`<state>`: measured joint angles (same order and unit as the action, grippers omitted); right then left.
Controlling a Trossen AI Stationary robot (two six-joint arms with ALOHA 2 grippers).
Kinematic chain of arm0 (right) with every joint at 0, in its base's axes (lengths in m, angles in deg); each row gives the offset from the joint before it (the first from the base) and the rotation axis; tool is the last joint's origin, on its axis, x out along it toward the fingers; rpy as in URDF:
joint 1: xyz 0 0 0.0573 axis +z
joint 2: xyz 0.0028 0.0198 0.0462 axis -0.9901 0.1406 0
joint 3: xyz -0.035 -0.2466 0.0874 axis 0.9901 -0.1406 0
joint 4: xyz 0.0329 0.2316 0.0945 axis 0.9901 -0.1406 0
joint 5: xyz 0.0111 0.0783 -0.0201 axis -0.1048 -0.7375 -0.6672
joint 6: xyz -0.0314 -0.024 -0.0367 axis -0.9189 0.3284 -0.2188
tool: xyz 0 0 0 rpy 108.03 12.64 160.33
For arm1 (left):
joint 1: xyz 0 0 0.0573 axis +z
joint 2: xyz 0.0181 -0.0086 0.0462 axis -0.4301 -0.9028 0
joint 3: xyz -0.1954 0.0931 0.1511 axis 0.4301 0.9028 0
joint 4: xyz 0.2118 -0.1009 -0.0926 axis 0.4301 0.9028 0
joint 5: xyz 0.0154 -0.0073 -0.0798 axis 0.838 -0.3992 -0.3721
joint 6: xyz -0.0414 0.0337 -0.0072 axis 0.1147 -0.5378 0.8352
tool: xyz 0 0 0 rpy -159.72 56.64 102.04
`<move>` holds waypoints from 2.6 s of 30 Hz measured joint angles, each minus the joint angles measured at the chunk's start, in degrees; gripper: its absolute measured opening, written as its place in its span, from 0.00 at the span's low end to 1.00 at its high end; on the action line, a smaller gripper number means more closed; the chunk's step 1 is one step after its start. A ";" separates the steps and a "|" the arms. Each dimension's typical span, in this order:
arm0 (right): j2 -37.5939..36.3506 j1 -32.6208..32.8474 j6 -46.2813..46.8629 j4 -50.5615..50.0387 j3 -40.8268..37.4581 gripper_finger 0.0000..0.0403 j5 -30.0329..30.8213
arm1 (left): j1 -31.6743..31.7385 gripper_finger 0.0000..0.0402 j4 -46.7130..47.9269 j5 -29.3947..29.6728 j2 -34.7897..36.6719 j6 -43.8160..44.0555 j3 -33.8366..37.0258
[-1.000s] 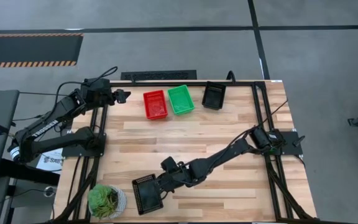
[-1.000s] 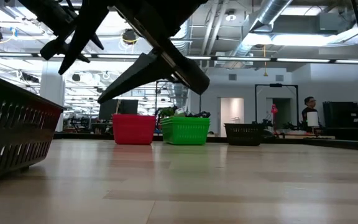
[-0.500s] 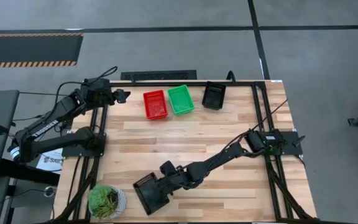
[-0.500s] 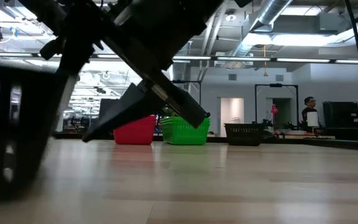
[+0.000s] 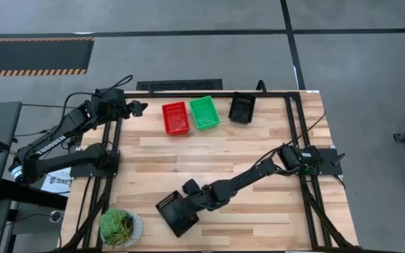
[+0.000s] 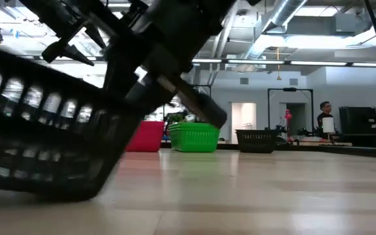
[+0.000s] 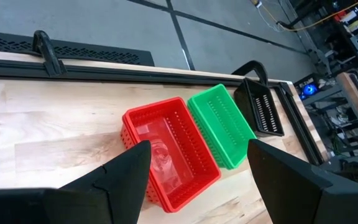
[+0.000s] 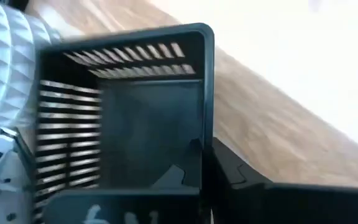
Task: Stack baskets by color
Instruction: Stack the bottom black bin on top of the top black bins
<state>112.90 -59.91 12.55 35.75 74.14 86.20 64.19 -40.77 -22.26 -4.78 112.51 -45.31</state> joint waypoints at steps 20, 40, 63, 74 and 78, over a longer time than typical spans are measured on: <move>-46.10 -24.63 -1.56 -31.12 -22.39 0.02 16.91 | 0.00 0.64 -0.30 0.35 0.00 2.20 0.00; -56.24 -58.84 -5.20 -2.00 -53.13 0.05 3.13 | 0.02 0.64 -0.70 2.47 -0.02 2.86 0.00; -44.75 -65.81 -20.57 1.24 -53.07 0.15 -2.94 | -0.02 0.64 -0.55 8.12 -0.04 5.82 -0.01; -44.86 -59.69 -23.95 7.12 -53.04 0.21 -6.86 | -0.02 0.64 -0.70 10.34 -0.66 4.46 0.00; -44.86 -58.67 -24.29 6.53 -53.05 0.25 -6.39 | -0.02 0.64 -0.73 10.36 -0.87 3.87 -0.01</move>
<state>68.04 -118.58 -11.75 42.28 21.10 79.81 64.17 -41.50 -11.90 -5.65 116.38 -45.32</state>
